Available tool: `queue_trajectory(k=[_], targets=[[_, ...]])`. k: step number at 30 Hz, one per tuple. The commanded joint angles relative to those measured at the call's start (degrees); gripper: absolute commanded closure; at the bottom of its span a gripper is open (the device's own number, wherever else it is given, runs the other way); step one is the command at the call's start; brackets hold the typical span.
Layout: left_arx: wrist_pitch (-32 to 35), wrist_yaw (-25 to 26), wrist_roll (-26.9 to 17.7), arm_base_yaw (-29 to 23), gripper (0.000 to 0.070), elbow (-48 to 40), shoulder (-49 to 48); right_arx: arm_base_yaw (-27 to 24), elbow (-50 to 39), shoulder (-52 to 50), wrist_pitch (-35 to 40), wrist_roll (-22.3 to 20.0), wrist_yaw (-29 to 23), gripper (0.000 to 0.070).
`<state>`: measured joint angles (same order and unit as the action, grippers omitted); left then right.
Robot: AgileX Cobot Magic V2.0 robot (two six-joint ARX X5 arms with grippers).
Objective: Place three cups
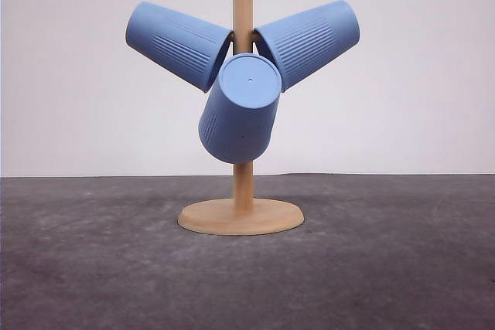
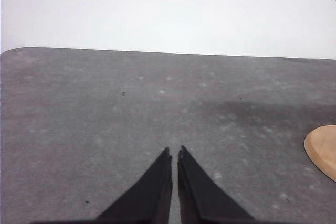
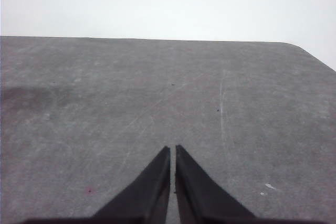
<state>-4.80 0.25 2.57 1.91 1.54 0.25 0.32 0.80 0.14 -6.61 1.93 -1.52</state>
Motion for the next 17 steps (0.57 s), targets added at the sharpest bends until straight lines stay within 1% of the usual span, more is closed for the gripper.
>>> queue_trajectory(k=[1,17], targets=[[0.5,0.13,0.0,-0.02,0.07,-0.83,-0.07,-0.09,-0.11,0.04,0.6,0.63,-0.04,0.0685],[0.49,0.13,0.0,-0.02,0.07,-0.83,-0.07,-0.09,-0.11,0.04,0.61,0.63,-0.04,0.0685]])
